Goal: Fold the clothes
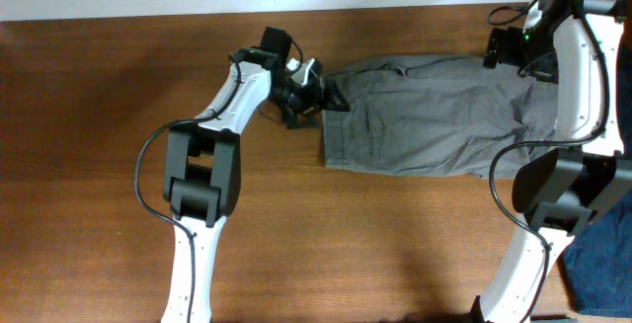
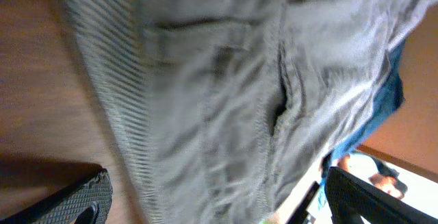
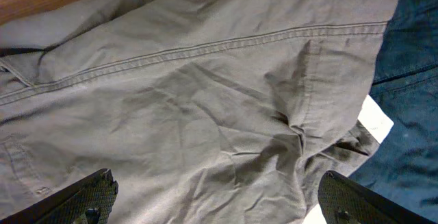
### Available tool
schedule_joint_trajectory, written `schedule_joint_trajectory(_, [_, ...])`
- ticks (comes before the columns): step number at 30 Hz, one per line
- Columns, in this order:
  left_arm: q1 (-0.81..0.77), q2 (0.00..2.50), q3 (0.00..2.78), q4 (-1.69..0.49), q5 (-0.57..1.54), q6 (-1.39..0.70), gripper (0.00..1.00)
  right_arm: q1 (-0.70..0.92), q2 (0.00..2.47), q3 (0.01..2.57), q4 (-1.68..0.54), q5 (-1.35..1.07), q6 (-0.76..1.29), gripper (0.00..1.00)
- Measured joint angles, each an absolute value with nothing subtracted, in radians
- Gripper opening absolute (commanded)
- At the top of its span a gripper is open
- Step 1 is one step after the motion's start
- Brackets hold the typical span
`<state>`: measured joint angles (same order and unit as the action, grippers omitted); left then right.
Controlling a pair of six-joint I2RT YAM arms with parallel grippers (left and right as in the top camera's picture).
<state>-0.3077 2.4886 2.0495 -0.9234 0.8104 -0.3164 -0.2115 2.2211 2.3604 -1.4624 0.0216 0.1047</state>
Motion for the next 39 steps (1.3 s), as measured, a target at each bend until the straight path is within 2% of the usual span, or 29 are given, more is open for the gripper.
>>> schedule_joint_trajectory(7, [-0.376, 2.497, 2.049, -0.904, 0.851, -0.363, 0.98, -0.212, 2.221, 2.36, -1.457, 0.004, 0.105, 0.99])
schedule_joint_trajectory(9, [-0.398, 2.499, 2.049, -0.886, 0.852, -0.371, 0.78, -0.212, 2.221, 2.36, -1.457, 0.001, 0.105, 0.98])
schedule_joint_trajectory(10, [-0.409, 2.501, 2.049, -0.875, 0.852, -0.378, 0.59, -0.212, 2.221, 2.36, -1.457, 0.001, 0.105, 0.99])
schedule_joint_trajectory(12, [-0.424, 2.506, 2.049, -0.86, 0.852, -0.387, 0.36, -0.212, 2.221, 2.36, -1.457, 0.001, 0.104, 0.99])
schedule_joint_trajectory(16, [-0.429, 2.518, 2.049, -0.83, 0.852, -0.391, 0.29, -0.212, 2.221, 2.36, -1.458, 0.001, 0.105, 0.99])
schedule_joint_trajectory(19, [-0.415, 2.521, 2.049, -0.825, 0.84, -0.392, 0.12, -0.212, 2.221, 2.36, -1.459, -0.002, 0.105, 0.99])
schedule_joint_trajectory(25, [-0.348, 2.525, 2.049, -0.823, 0.794, -0.397, 0.01, -0.212, 2.221, 2.36, -1.464, -0.002, 0.105, 0.99])
schedule_joint_trajectory(34, [-0.117, 2.527, 2.049, -0.924, 0.771, -0.369, 0.01, -0.212, 2.221, 2.36, -1.47, -0.056, 0.105, 0.98])
schedule_joint_trajectory(36, [-0.065, 2.527, 2.049, -0.951, 0.769, -0.351, 0.01, -0.211, 2.221, 2.36, -1.47, -0.085, 0.105, 0.91])
schedule_joint_trajectory(38, [-0.017, 2.527, 2.049, -0.972, 0.768, -0.333, 0.01, -0.208, 2.221, 2.36, -1.469, -0.122, 0.101, 0.78])
schedule_joint_trajectory(39, [0.006, 2.527, 2.049, -0.978, 0.766, -0.328, 0.01, -0.204, 2.221, 2.36, -1.465, -0.154, 0.085, 0.67])
